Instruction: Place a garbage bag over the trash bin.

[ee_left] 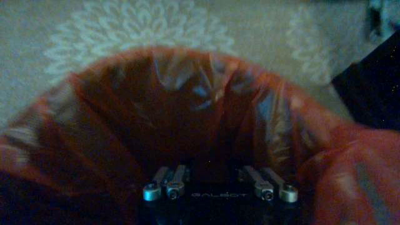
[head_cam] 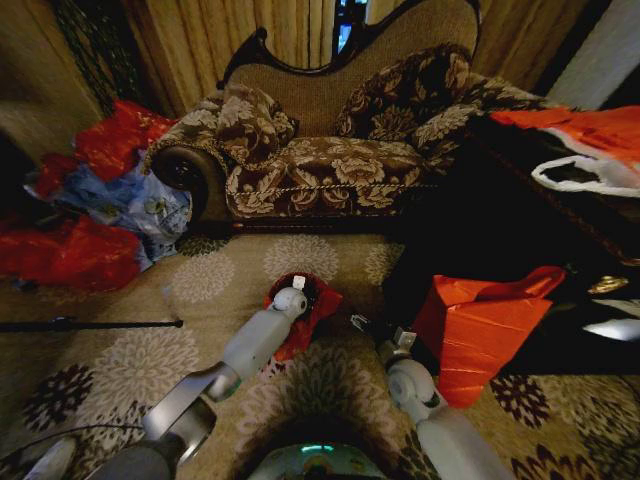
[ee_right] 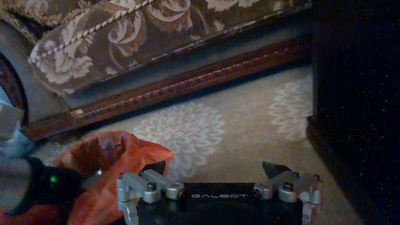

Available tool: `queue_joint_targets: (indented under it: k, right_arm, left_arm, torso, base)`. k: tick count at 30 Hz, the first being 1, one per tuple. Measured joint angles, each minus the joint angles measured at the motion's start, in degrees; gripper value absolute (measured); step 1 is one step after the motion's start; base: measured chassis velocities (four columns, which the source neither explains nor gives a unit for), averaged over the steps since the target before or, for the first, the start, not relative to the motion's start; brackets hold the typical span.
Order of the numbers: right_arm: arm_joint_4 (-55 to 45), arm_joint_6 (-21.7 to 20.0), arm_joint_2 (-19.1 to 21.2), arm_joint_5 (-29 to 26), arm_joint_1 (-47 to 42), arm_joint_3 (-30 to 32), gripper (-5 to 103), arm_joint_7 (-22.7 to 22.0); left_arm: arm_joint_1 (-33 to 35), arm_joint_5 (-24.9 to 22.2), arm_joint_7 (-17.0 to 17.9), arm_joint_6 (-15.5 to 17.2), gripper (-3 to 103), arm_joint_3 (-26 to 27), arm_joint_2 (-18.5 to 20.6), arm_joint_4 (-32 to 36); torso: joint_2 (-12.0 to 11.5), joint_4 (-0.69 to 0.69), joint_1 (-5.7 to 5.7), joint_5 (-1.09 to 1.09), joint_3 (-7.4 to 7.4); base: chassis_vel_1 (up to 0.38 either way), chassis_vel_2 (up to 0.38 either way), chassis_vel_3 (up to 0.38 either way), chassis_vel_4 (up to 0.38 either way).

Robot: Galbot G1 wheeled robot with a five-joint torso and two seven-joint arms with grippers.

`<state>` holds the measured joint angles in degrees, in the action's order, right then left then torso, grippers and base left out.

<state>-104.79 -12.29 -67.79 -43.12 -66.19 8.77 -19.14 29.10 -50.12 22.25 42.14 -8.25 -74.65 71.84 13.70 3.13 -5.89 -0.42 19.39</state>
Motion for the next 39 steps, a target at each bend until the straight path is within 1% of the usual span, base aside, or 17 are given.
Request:
queue_joint_targets:
  k: [4, 5, 6, 7, 9, 13, 14, 16, 22, 24, 27, 30, 31, 32, 33, 34, 39]
  right_arm:
    - [0.3, 0.0, -2.8, -4.2, 1.7, -0.5, 100, 0.2]
    - [0.3, 0.0, -2.8, -4.2, 1.7, -0.5, 100, 0.2]
    - [0.4, 0.3, -3.5, -4.5, 2.4, -1.1, 100, 0.5]
    - [0.5, 0.4, -3.7, -4.4, 2.7, -1.5, 100, 0.7]
    - [1.0, 0.6, -4.3, -4.2, 3.1, -2.1, 100, 1.3]
    - [5.1, 1.6, -7.7, -1.4, 5.3, -4.3, 100, 2.6]
    - [5.1, 1.6, -7.7, -1.4, 5.3, -4.3, 100, 2.6]
    - [7.1, 1.7, -8.7, -0.2, 6.4, -5.0, 100, 3.4]
    - [9.3, 2.0, -9.1, 1.1, 8.2, -5.0, 100, 3.8]
    - [9.7, 2.0, -8.9, 1.0, 8.7, -4.9, 100, 3.7]
    - [10.0, 2.0, -8.8, 0.9, 9.0, -5.2, 102, 3.6]
    - [10.7, 2.0, -8.9, 1.1, 9.4, -6.1, 96, 3.6]
    - [11.2, 2.0, -9.0, 1.2, 9.7, -6.5, 92, 3.6]
    - [11.2, 2.0, -9.0, 1.2, 9.7, -6.5, 92, 3.6]
    - [11.6, 2.0, -9.0, 1.3, 9.9, -6.7, 86, 3.6]
    - [12.2, 2.0, -9.1, 1.7, 10.3, -7.0, 76, 3.6]
    - [13.7, 2.1, -9.1, 2.3, 11.1, -7.5, 65, 3.7]
  left_arm:
    - [3.8, -3.4, 1.4, 0.0, 58, 2.3, 4.5, 11.9]
    - [3.8, -3.4, 1.4, 0.0, 58, 2.3, 4.5, 11.9]
    - [5.0, -3.7, 1.5, 0.0, 58, 3.3, 5.9, 15.0]
    - [5.6, -3.8, 1.5, 0.0, 68, 3.9, 6.5, 16.2]
    - [6.7, -4.0, 1.4, 0.0, 68, 5.0, 7.2, 18.1]
    - [11.8, -4.1, 0.1, -0.4, 91, 10.0, 9.3, 24.5]
    - [11.8, -4.1, 0.1, -0.4, 91, 10.0, 9.3, 24.5]
    - [14.5, -4.1, -0.2, -1.6, 98, 12.7, 11.0, 28.1]
    - [17.5, -3.9, 0.7, -3.6, 100, 15.5, 15.9, 33.7]
    - [18.7, -3.9, 2.3, -3.7, 100, 16.9, 18.6, 36.3]
    - [19.5, -3.6, 3.5, -3.8, 100, 18.3, 20.0, 37.6]
    - [20.7, -3.2, 4.4, -3.9, 100, 20.1, 21.7, 39.6]
    - [21.0, -3.2, 4.7, -3.9, 100, 20.5, 22.1, 40.2]
    - [21.0, -3.2, 4.7, -3.9, 100, 20.5, 22.1, 40.2]
    - [21.1, -3.2, 5.0, -4.0, 100, 20.7, 22.2, 40.5]
    - [21.2, -3.2, 5.6, -4.0, 100, 20.9, 22.2, 40.8]
    - [21.2, -3.2, 5.9, -4.1, 100, 21.1, 22.0, 41.0]
  torso:
    - [0.0, 0.0, 0.01, 0.0, -0.01]
    - [0.0, 0.0, 0.01, 0.0, -0.01]
    - [0.0, 0.0, 0.01, 0.0, -0.01]
    - [0.0, -0.01, 0.01, 0.0, -0.01]
    - [0.0, -0.02, 0.01, 0.01, -0.01]
    - [0.0, 0.0, 0.01, -0.02, -0.01]
    - [0.0, 0.0, 0.01, -0.02, -0.01]
    - [0.0, 0.0, 0.01, 0.0, -0.01]
    - [0.0, -0.02, 0.01, 0.01, -0.01]
    - [0.0, 0.01, 0.01, -0.01, -0.01]
    - [0.0, 0.0, 0.01, 0.02, -0.01]
    - [0.0, -0.02, 0.01, 0.0, -0.01]
    - [0.0, -0.01, 0.01, 0.02, -0.01]
    - [0.0, -0.01, 0.01, 0.02, -0.01]
    - [0.0, 0.0, 0.01, 0.01, -0.01]
    - [0.0, 0.0, 0.01, 0.0, 0.0]
    - [0.0, -0.01, 0.01, 0.0, 0.0]
  base:
    - [0.0, 0.0, 0.0, 0.0]
    - [0.0, 0.0, 0.0, 0.0]
    - [0.0, 0.0, 0.0, 0.0]
    - [0.0, 0.0, 0.0, 0.0]
    - [0.0, 0.0, 0.0, 0.0]
    - [0.0, 0.0, 0.0, 0.0]
    - [0.0, 0.0, 0.0, 0.0]
    - [0.0, 0.0, 0.0, 0.0]
    - [0.0, 0.0, 0.0, 0.0]
    - [0.0, 0.0, 0.0, 0.0]
    - [0.0, 0.0, 0.0, 0.0]
    - [0.0, 0.0, 0.0, 0.0]
    - [0.0, 0.0, 0.0, 0.0]
    - [0.0, 0.0, 0.0, 0.0]
    - [0.0, 0.0, 0.0, 0.0]
    - [0.0, 0.0, 0.0, 0.0]
    - [0.0, 0.0, 0.0, 0.0]
